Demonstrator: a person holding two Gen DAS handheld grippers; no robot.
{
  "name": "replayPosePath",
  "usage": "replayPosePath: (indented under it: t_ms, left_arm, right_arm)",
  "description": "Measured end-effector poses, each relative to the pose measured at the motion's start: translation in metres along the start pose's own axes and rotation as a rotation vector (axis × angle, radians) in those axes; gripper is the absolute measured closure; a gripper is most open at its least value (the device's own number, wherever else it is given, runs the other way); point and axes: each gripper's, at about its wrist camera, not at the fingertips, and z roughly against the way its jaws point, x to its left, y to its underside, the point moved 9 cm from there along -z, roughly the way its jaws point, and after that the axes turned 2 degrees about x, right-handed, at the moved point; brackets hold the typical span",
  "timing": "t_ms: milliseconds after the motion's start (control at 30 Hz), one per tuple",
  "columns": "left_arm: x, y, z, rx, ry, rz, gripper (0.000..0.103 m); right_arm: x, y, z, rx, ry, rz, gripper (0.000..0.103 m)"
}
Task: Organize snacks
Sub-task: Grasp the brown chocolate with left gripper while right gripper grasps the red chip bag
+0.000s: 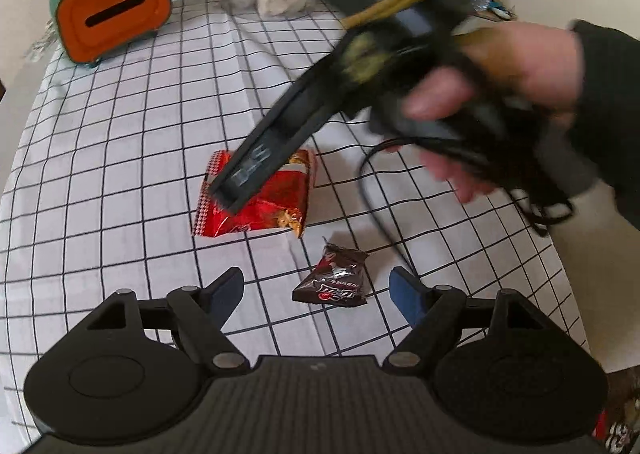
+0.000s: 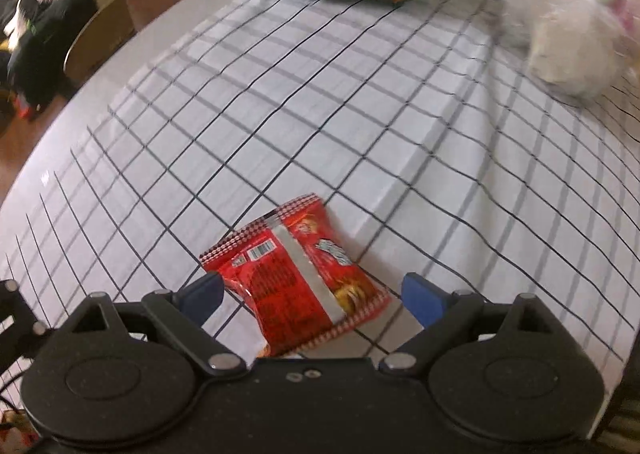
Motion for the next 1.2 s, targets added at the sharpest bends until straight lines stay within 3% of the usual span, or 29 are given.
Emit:
replayPosePath:
  t_ms: [333,533,700,767,900,1133,1200]
  left_arm:
    - [-0.003,0.000,-0.028,0.077,0.005,-0.098,0.023]
    - [-0.008,-0.002,-0.042,0.094,-0.018,-0.183,0.023]
    - [-0.014,0.001,-0.055,0.129,-0.010,-0.259,0.023]
    - [-0.015,0.001,-0.060,0.144,0.005,-0.271,0.023]
    - [-0.019,0.001,-0.071,0.181,0.056,-0.263,0.023]
    - [-0.013,-0.003,-0.088,0.198,0.060,-0.186,0.025]
    - [-0.010,-0.002,-0.092,0.209,0.061,-0.160,0.031]
  right_arm:
    - [0.013,0.000,-0.039,0.073,-0.006,0.128,0.008]
    - [0.011,0.006,-0.047,0.082,-0.014,0.125,0.019]
    - [0.006,0.013,-0.045,0.055,-0.003,0.117,0.032]
    - [0.003,0.013,-0.041,0.051,0.002,0.097,0.034]
    - [-0.008,0.022,-0.037,0.042,0.019,0.047,0.034]
    - [-0.040,0.047,-0.021,0.029,0.045,-0.063,0.034]
    - [-0.045,0.055,-0.014,0.020,0.042,-0.093,0.034]
